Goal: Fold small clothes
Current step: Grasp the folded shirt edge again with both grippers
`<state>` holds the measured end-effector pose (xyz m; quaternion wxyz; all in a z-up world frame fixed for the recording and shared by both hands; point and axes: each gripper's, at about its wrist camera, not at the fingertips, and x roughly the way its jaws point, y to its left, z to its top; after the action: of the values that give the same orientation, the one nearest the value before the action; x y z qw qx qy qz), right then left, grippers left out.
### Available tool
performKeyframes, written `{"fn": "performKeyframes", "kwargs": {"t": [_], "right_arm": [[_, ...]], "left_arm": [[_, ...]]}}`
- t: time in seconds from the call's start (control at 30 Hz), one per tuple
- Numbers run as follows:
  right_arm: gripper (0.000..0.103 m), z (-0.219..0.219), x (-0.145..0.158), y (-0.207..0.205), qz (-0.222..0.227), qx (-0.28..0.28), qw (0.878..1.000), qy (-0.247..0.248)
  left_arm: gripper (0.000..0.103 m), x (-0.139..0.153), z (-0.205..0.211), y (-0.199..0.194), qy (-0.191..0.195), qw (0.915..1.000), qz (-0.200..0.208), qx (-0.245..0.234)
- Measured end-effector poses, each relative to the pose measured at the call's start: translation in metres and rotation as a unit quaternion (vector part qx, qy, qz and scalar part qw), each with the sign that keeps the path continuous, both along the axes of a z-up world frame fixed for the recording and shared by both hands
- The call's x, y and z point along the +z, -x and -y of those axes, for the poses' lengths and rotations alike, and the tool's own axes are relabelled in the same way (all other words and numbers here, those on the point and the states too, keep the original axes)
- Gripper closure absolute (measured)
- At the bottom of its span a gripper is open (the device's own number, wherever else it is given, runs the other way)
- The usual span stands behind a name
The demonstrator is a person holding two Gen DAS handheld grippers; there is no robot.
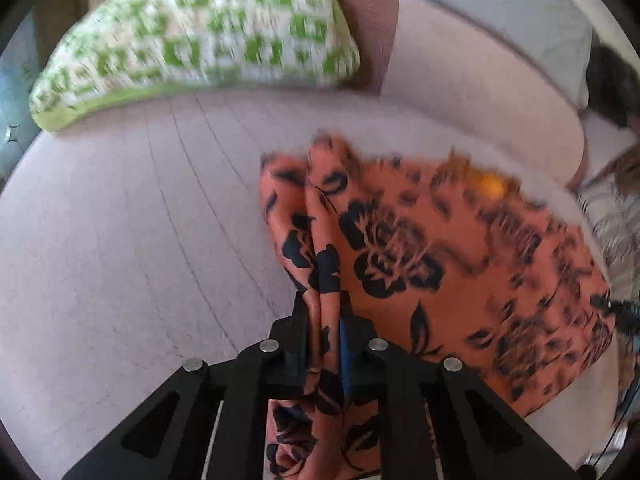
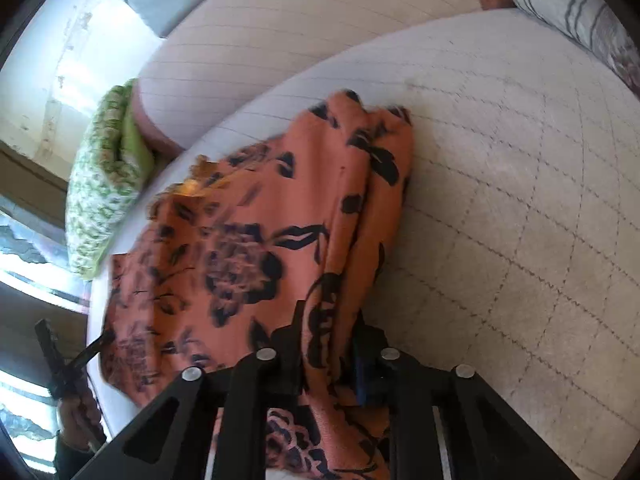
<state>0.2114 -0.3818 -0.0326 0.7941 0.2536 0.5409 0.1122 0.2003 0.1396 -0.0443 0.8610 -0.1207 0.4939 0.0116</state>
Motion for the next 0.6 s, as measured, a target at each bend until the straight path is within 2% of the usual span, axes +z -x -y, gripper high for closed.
{"fn": "performKeyframes", "kwargs": {"t": [0.1, 0.17, 0.23, 0.3, 0.4, 0.47, 0.5, 0.53, 0.57, 0.6], "right_arm": [[0.088, 0.001, 0.043, 0.012, 0.035, 0.005, 0.999, -0.02], [0.088, 0.0, 0.067, 0.023, 0.053, 0.012, 0.998, -0.023], [0.088, 0.0, 0.091, 0.044, 0.068, 0.02, 0.997, -0.021], [0.088, 0.003, 0.106, 0.074, 0.072, 0.026, 0.997, -0.018], [0.086, 0.008, 0.1, 0.123, 0.058, 0.028, 0.998, -0.006], [0.082, 0.007, 0.062, 0.158, 0.021, 0.044, 0.999, -0.003], [0.074, 0.008, 0.04, 0.169, -0.009, 0.042, 0.999, 0.002], [0.068, 0.008, 0.013, 0.181, -0.05, 0.037, 0.998, 0.031], [0.062, 0.009, -0.001, 0.189, -0.065, 0.033, 0.996, 0.057], [0.058, 0.011, -0.001, 0.197, -0.042, 0.027, 0.997, 0.058]], "left_arm": [[0.091, 0.05, 0.005, 0.023, 0.012, 0.9987, 0.048, -0.009], [0.091, 0.079, 0.014, 0.045, 0.003, 0.9972, 0.073, -0.017], [0.091, 0.102, 0.013, 0.073, 0.01, 0.9959, 0.087, -0.02], [0.091, 0.113, 0.008, 0.111, 0.02, 0.9958, 0.088, -0.017], [0.087, 0.092, 0.007, 0.17, 0.021, 0.9977, 0.063, -0.017], [0.079, 0.045, 0.005, 0.196, 0.024, 0.9996, 0.0, -0.017], [0.079, 0.023, 0.003, 0.202, 0.022, 0.9994, -0.027, -0.011], [0.076, -0.002, -0.004, 0.211, 0.016, 0.9981, -0.059, 0.006], [0.063, -0.006, -0.011, 0.215, 0.032, 0.9979, -0.054, 0.017], [0.055, -0.001, -0.017, 0.22, 0.042, 0.9979, -0.04, 0.029]]}}
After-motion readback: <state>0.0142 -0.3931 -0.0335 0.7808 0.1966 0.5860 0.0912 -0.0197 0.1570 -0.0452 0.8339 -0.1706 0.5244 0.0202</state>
